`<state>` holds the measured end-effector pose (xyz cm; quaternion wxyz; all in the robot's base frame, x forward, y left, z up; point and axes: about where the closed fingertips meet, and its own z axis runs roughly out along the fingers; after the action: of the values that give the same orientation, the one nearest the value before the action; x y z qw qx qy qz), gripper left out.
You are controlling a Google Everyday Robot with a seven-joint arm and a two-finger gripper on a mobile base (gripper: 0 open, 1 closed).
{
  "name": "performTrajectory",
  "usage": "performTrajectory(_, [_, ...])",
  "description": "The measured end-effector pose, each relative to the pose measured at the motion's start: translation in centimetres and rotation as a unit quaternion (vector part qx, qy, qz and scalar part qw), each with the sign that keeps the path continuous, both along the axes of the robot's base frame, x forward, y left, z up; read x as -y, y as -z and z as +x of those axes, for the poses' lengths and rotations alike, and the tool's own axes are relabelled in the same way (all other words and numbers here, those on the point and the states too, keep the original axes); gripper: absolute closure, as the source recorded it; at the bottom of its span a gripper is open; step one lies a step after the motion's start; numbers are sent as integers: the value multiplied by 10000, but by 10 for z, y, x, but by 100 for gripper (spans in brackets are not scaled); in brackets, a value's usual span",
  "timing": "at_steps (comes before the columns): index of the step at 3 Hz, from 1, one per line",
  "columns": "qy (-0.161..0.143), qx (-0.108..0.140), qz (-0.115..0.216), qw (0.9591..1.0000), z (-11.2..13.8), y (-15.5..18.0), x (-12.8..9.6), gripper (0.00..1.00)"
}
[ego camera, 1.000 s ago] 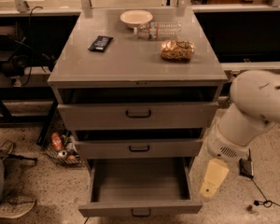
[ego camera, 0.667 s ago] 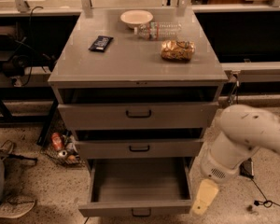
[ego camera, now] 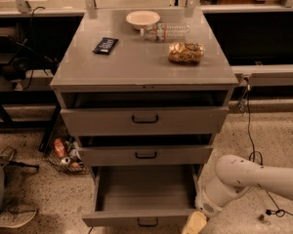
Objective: Close bottom drawer
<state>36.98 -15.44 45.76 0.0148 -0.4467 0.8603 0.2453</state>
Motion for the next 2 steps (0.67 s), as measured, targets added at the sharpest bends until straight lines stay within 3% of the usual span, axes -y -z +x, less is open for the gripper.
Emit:
performTrajectory(1, [0,0,0,10000,0,0,0,0])
performTrajectory(2, [351,0,165,9992,2,34,5,0])
